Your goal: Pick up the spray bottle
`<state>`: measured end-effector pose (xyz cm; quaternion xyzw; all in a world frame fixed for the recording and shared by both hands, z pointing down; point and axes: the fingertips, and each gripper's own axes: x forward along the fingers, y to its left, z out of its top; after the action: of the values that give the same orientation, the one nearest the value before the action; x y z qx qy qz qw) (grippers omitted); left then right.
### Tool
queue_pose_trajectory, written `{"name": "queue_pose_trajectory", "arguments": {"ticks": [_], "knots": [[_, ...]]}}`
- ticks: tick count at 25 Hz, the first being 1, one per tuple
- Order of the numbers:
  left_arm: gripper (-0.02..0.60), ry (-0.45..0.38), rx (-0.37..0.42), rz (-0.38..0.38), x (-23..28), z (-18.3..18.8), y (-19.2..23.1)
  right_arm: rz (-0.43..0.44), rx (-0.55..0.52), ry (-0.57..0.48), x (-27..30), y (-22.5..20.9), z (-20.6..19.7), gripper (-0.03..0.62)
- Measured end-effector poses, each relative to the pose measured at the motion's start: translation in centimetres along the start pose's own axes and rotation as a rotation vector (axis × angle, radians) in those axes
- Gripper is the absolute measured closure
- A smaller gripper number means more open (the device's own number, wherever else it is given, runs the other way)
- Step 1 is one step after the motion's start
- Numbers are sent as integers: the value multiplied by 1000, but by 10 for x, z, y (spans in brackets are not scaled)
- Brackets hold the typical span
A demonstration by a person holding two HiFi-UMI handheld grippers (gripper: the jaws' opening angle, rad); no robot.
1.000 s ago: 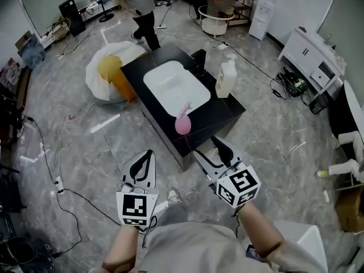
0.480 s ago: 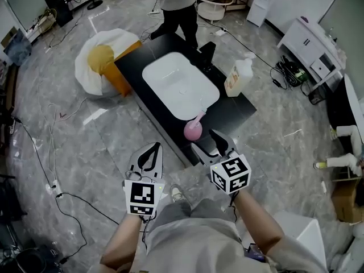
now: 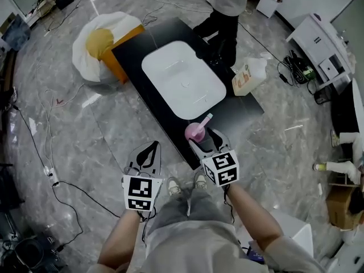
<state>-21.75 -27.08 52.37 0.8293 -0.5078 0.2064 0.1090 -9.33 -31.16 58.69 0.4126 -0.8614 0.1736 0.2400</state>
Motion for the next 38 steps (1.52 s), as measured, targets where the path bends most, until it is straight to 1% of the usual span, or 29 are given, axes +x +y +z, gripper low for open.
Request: {"name": "queue_pose_trajectory", "arguments": {"ticks": [4,8,12,14,16,21,25,28,35,38], "knots": [[563,48,-19,11,22,-12,2,24,-21,20,22,-6,-6,292],[563,83,-33,17,37,-22,1,47,-29,10,40,-10,-5,292],[563,101,-42,26,47,-28,-3,49,-56,-17,51,-14,-1,297],[563,105,-47,32,50,-28,-4,40,-64,-31,54,-19,2,331],[563,107,-49,38,51,-29,-5,38,-65,-40,54,-23,5,390],[563,100,-47,58,46,-24,-7,73,-75,-77,43,-25,21,410],[563,72,-40,84,38,-7,-5,103,-91,-119,23,-23,46,413],[563,37,-25,107,30,13,-1,118,-109,-157,3,-22,71,413],[563,-73,17,162,1,71,6,130,-132,-254,-57,-19,132,416],[563,-132,54,173,-18,102,7,141,-151,-292,-84,-11,155,416]]}}
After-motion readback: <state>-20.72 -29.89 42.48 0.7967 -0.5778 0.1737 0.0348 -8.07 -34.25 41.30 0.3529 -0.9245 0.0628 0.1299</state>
